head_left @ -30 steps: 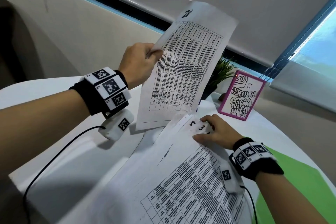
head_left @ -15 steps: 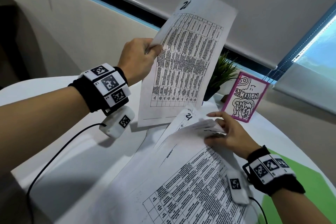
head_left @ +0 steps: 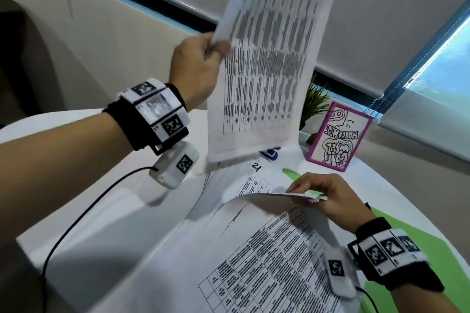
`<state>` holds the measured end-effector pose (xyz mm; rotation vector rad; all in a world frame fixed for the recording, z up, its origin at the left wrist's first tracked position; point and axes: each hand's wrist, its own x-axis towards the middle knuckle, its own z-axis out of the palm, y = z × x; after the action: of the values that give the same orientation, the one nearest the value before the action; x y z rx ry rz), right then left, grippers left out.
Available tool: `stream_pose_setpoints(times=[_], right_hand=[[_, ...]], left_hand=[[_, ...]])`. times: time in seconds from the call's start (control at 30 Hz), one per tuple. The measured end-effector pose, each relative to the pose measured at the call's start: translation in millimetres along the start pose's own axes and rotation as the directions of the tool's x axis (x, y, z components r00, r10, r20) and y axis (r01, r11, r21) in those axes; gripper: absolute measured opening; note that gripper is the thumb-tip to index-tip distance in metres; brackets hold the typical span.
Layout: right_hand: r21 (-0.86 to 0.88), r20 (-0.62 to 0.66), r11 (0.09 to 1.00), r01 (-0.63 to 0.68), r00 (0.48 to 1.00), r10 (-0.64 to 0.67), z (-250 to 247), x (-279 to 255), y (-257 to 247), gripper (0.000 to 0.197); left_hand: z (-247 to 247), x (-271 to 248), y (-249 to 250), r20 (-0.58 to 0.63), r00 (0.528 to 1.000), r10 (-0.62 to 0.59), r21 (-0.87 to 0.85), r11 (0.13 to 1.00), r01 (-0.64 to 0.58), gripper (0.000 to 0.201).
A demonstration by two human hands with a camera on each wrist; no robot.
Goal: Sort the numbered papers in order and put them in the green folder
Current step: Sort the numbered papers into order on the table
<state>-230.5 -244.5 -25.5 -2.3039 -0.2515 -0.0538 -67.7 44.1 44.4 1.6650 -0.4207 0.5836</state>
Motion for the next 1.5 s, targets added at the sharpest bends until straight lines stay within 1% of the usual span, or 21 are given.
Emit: stream_pose_setpoints(times=[0.07,0.13,0.2,0.27,0.3,0.37,0.47,0.63,0.7,0.77,0.87,0.9,0.97,1.03,1.07,1.1,1.17,1.23,1.3,1.4,1.5], right_hand=[[0.015,-0.013,1.0,-0.006,1.0,0.006,-3.3,-3.3,-7.0,0.008],[0.014,-0.033,1.0,0.0,0.999,0.0,-8.5,-6.7,-14.9,0.008],[-0.028,-0.057,1.0,0.002,0.998,-0.004,-15.5,-9.0,-19.0,0.008],[-0.071,-0.051,0.997,-0.005,0.999,0.001,-21.3,-9.8,-20.1,0.011],[-0.078,-0.043,0.997,-0.009,0.999,0.006,-22.7,-9.4,-19.5,0.013],[-0.129,-0.034,0.992,-0.003,0.999,-0.001,-22.0,-7.9,-18.2,0.019],[-0.241,-0.048,0.971,0.001,0.999,-0.013,-15.1,-5.0,-11.8,0.021],[-0.399,-0.089,0.917,0.02,0.994,-0.06,-12.7,-3.7,6.1,0.012],[-0.391,-0.067,0.92,0.032,0.996,-0.063,-13.5,-2.1,7.8,0.012],[-0.313,-0.057,0.95,0.013,0.998,-0.032,-12.8,-0.6,5.4,0.02],[-0.235,-0.087,0.972,-0.013,0.996,-0.007,-11.0,1.5,8.6,0.018],[-0.217,-0.099,0.976,-0.016,0.995,-0.006,-11.0,0.7,9.5,0.014],[-0.171,-0.119,0.985,-0.025,0.993,0.004,-12.1,-1.7,9.9,0.011],[-0.083,-0.149,0.996,-0.03,0.989,0.018,-12.3,-4.6,8.0,0.022],[-0.024,-0.171,0.999,-0.033,0.985,0.029,-13.0,-5.9,6.6,0.033],[0.023,-0.187,0.999,-0.043,0.981,0.047,-14.5,-6.5,5.0,0.045],[0.04,-0.18,0.996,-0.082,0.98,0.088,-17.3,-6.1,2.7,0.048],[-0.057,-0.141,0.991,-0.117,0.984,0.108,-18.7,-3.4,4.1,0.025],[-0.138,-0.098,0.98,-0.144,0.986,0.132,-17.5,-0.7,5.0,0.011],[-0.126,0.001,0.975,-0.181,0.983,0.183,-17.6,1.3,1.7,0.005],[-0.048,0.12,0.977,-0.208,0.97,0.212,-20.6,2.1,-1.4,0.003]], left_hand=[[14.7,-16.1,-9.4,0.124,0.988,-0.093,0.017,0.996,0.092,0.032],[29.6,-34.5,-20.6,0.32,0.924,-0.211,0.047,0.977,0.207,0.024],[41.5,-51.8,-31.4,0.543,0.774,-0.326,0.14,0.944,0.299,0.021],[50.2,-67.1,-40.6,0.692,0.592,-0.413,0.316,0.911,0.265,0.027],[53.1,-74.0,-43.5,0.73,0.519,-0.445,0.384,0.895,0.228,0.027],[56.7,-87.6,-42.9,0.772,0.42,-0.477,0.44,0.878,0.188,0.027],[58.1,-103.2,-38.3,0.794,0.352,-0.496,0.457,0.868,0.194,0.027],[52.6,-115.4,-31.2,0.857,0.21,-0.471,0.401,0.865,0.301,0.011],[50.4,-117.2,-32.2,0.865,0.157,-0.477,0.429,0.864,0.263,0.011],[49.2,-118.0,-32.5,0.857,0.13,-0.498,0.464,0.857,0.225,0.011],[50.5,-116.8,-28.8,0.837,0.16,-0.523,0.48,0.843,0.243,0.025],[51.2,-115.7,-27.1,0.817,0.202,-0.54,0.482,0.832,0.273,0.034],[54.2,-112.9,-29.6,0.743,0.324,-0.586,0.454,0.796,0.4,0.049],[57.2,-109.9,-39.5,0.639,0.431,-0.637,0.37,0.746,0.554,0.052],[58.0,-108.8,-42.9,0.594,0.456,-0.663,0.334,0.719,0.609,0.048],[58.5,-108.5,-44.9,0.573,0.457,-0.681,0.32,0.699,0.64,0.043],[59.3,-109.5,-46.1,0.596,0.424,-0.682,0.367,0.701,0.611,0.033],[60.5,-112.4,-41.8,0.637,0.393,-0.663,0.467,0.738,0.487,0.029],[61.2,-114.5,-35.8,0.659,0.4,-0.637,0.54,0.771,0.339,0.026],[59.9,-115.5,-32.9,0.651,0.491,-0.579,0.525,0.811,0.26,0.043],[58.7,-117.4,-36.8,0.607,0.58,-0.543,0.436,0.838,0.329,0.043]])
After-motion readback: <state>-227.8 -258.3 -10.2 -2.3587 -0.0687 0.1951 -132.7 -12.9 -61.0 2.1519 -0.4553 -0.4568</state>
